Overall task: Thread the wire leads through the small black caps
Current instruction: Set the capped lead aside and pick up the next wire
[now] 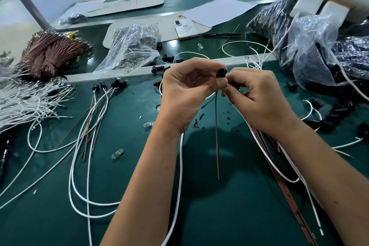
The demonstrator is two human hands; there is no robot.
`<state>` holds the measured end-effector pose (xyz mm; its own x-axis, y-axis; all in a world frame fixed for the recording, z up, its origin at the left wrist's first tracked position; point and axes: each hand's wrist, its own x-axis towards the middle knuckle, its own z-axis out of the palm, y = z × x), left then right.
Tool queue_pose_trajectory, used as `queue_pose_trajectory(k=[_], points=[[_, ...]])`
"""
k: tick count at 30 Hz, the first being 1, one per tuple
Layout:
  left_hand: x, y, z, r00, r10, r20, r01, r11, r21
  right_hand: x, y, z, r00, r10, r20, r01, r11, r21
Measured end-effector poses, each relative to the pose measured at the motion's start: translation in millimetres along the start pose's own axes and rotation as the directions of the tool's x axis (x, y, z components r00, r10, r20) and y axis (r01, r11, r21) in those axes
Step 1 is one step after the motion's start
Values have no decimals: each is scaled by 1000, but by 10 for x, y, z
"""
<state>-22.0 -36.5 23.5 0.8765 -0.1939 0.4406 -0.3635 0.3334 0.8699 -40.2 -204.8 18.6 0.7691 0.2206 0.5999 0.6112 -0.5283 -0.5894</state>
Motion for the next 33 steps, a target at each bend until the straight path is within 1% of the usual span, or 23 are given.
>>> queue_pose_trajectory(k=[4,8,11,13,16,19,22,26,30,33], points=[[-2,2,-1,1000,15,9,-15,1000,24,3,14,-4,999,-47,-13,45,996,-81],[-5,-3,14,1000,-1,-5,2,998,55,12,17,-17,997,-80,-8,77,978,-192],[-11,-7,21,1000,-12,-10,13,995,102,26,2,-8,995,-95,7,94,970,-223],[-9,-16,18,999,-20,-30,23,990,137,20,14,-7,998,-71,3,70,977,-200],[4,-44,10,997,-33,-72,46,982,185,0,33,-17,999,52,-14,-53,995,-80],[1,-68,24,989,-78,-129,98,982,159,-13,11,2,981,182,-65,-177,982,68],[-6,-79,28,982,-115,-151,133,984,119,-18,-11,24,964,251,-88,-233,957,175],[-6,-83,21,979,-128,-157,143,986,84,-3,-5,-4,962,267,-57,-253,950,184],[-4,-65,19,981,-127,-148,139,988,70,-7,-2,5,971,235,-41,-225,960,169],[-1,-59,18,984,-113,-137,123,990,69,-17,19,18,978,200,-66,-189,971,145]])
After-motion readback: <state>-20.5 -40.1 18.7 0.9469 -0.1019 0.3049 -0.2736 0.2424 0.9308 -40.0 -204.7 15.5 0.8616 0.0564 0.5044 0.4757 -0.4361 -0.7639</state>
